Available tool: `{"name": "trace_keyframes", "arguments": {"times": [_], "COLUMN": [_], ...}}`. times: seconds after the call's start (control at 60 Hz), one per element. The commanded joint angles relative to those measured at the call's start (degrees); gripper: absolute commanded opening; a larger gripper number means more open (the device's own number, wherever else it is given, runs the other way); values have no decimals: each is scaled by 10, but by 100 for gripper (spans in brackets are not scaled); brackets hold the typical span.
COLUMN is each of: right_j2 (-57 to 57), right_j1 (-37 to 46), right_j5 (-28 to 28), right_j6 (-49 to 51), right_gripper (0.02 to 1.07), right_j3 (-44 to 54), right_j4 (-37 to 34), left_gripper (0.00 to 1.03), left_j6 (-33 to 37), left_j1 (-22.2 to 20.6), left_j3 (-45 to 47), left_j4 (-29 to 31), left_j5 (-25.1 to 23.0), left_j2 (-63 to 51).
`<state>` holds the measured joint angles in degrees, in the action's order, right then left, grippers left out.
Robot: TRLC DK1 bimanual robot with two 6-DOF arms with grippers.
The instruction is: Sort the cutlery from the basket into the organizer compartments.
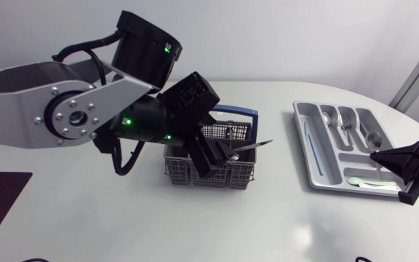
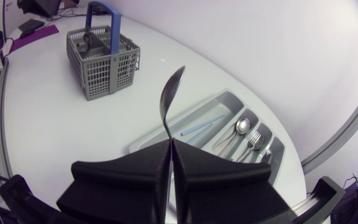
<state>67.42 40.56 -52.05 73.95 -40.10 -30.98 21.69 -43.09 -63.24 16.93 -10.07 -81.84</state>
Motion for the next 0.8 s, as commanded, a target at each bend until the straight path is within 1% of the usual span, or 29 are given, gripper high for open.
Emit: {"name": "trace_keyframes", "arguments": {"times": [0.0, 0.15, 0.367, 0.45, 0.6, 0.717, 0.783], "right_j2": [29, 73, 141, 168, 219, 243, 250], "right_j1": [14, 40, 65, 68, 71, 68, 66], "right_j5": [10, 33, 57, 68, 92, 111, 125], "right_j6": [59, 118, 159, 166, 167, 167, 167], "right_gripper": [7, 7, 7, 7, 7, 8, 8], "right_j3": [19, 26, 7, 1, -10, -19, -10], "right_j4": [20, 65, 115, 134, 197, 224, 260], "left_gripper": [99, 99, 99, 99, 99, 99, 99], "left_j6": [13, 19, 23, 26, 29, 30, 31], "left_j1": [-5, -11, -11, -14, -17, -19, -20], "left_j3": [13, 16, 22, 26, 29, 27, 27], "left_j4": [-7, -7, -5, -5, -6, -6, -6], "left_j5": [9, 24, 30, 35, 38, 41, 42], "left_j2": [-11, -14, -12, -12, -12, -13, -13]}}
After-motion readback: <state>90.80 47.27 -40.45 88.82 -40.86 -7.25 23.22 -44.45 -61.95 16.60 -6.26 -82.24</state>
